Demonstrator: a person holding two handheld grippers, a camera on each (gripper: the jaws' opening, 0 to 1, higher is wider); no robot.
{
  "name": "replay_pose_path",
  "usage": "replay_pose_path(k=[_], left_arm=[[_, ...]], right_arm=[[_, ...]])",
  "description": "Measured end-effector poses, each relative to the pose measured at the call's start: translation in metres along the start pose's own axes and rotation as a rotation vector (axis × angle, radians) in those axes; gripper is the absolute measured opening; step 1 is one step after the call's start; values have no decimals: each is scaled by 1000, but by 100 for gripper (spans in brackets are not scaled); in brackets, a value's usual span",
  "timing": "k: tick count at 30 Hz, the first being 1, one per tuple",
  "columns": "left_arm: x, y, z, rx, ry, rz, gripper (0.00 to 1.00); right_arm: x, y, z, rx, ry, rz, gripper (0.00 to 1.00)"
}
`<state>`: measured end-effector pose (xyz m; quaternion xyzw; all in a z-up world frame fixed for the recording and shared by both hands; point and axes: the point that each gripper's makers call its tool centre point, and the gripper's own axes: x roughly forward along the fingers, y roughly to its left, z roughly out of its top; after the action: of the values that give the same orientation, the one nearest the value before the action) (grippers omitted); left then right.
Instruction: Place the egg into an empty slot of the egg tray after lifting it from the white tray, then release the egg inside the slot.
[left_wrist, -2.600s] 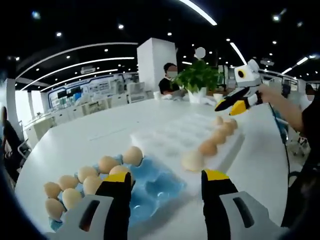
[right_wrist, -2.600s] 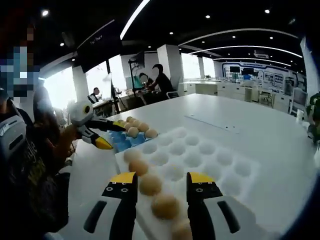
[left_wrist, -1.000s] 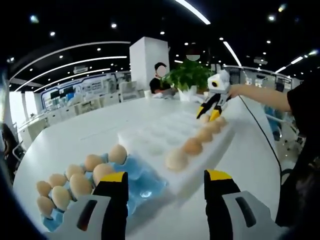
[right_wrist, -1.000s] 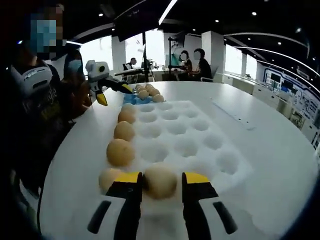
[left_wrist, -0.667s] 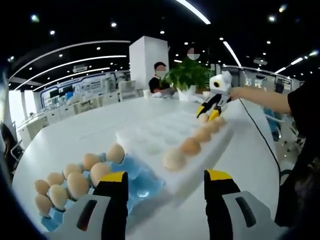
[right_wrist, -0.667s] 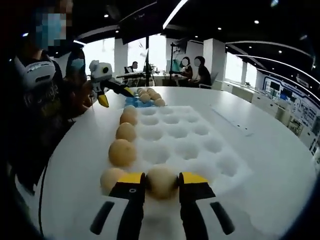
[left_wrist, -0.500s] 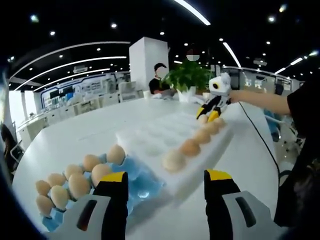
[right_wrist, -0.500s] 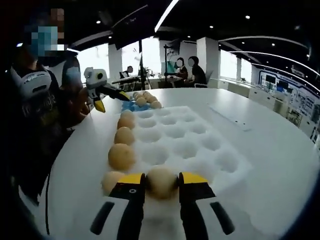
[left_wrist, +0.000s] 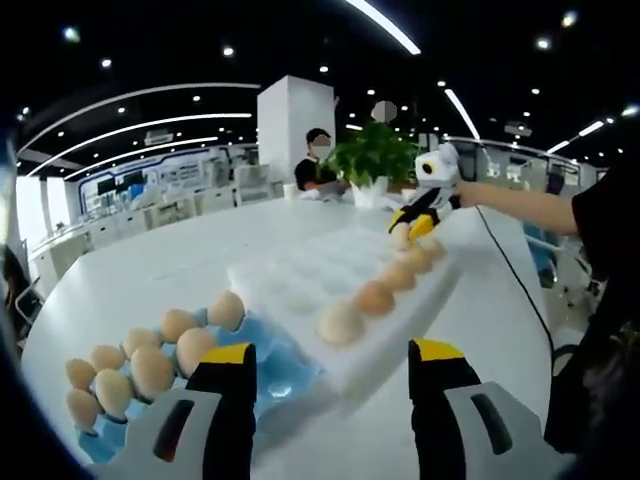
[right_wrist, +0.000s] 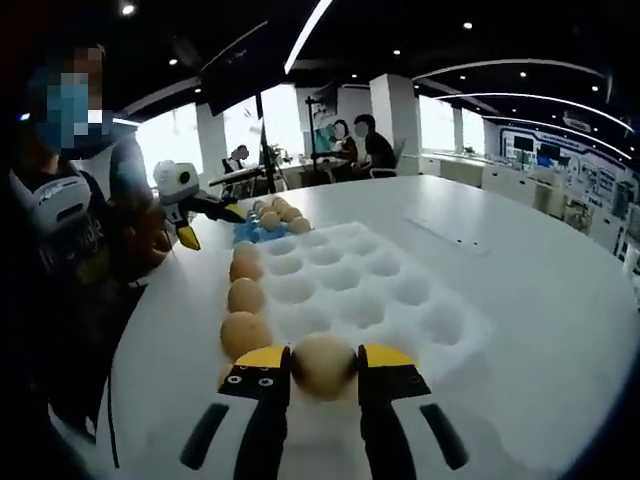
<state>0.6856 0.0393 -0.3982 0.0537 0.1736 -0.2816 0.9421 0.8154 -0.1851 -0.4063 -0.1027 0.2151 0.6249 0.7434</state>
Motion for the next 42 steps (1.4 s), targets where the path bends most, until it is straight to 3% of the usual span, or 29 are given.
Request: replay_pose_path(k=[4,7,15,29,35,42], left_arm=[[1,0,1,-3,-6,-6,62],[2,-2,2,-7,-11,-15,62],[4,-7,2,-14,-16,-33,61],[6,-17,5,-8,-29,-77,60],[6,-19,6,-11,-37,-82,58],[7,-24,6,-7,-44,-98,57]], right_arm=[[0,-2,3,16,11,-25,28],[-1,-2,12,74,-23,-40,28],[9,5,22,78,-9,-79,28],[41,41,45,98,-2,-82,28],[55,53,58,100,-26,-112,28],[71,70,61,124,-45,-99,28]])
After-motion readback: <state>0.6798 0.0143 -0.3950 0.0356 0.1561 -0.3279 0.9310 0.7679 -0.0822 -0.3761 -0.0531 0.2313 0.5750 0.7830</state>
